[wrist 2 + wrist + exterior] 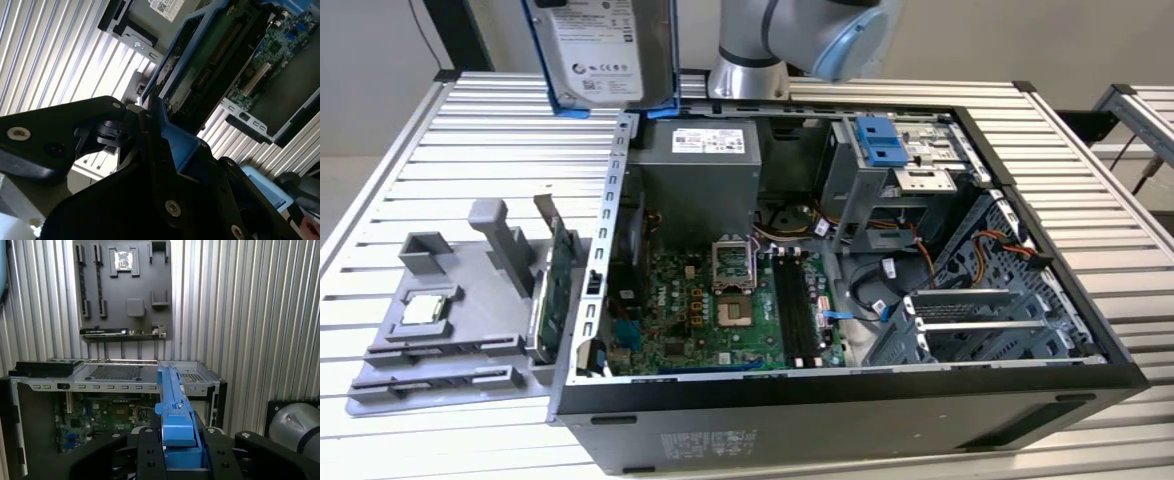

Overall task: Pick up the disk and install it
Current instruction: 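Pick up the disk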

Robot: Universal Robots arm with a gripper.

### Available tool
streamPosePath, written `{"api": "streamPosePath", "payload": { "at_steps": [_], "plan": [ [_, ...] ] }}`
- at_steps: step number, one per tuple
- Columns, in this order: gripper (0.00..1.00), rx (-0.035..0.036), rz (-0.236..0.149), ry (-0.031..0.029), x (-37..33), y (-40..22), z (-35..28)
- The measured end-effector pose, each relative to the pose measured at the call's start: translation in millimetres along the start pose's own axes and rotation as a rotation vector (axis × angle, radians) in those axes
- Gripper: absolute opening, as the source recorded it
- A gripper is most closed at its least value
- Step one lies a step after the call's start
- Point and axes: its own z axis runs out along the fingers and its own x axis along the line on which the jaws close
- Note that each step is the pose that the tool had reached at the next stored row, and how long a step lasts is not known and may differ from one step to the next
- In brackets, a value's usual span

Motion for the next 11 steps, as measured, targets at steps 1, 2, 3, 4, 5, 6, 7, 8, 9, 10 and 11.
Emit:
{"api": "streamPosePath", "payload": {
  "at_steps": [1, 2, 3, 4, 5, 6, 7, 8, 9, 10, 11],
  "plan": [
    [0.00, 0.0000, 0.000, 0.0000, 0.0, -4.7, 0.5],
    [0.00, 0.0000, 0.000, 0.0000, 0.0, -9.3, 1.1],
    [0.00, -0.0001, 0.000, 0.0000, 0.0, -13.8, 1.6],
    [0.00, 0.0000, 0.000, 0.0000, 0.0, -18.4, 2.1],
    [0.00, -0.0001, 0.000, 0.0000, 0.0, -22.6, 2.6],
    [0.00, -0.0001, 0.000, 0.0001, 0.0, -27.3, 3.1],
    [0.00, -0.0001, 0.000, 0.0001, 0.0, -31.9, 3.6],
    [0.00, -0.0002, 0.000, 0.0000, 0.0, -36.1, 4.1],
    [0.00, -0.0001, 0.000, 0.0000, 0.0, -40.8, 4.7],
    [0.00, -0.0001, 0.000, 0.0000, -0.1, -45.3, 5.2],
    [0.00, -0.0001, 0.000, 0.0001, -0.1, -49.9, 5.7]
  ]
}}
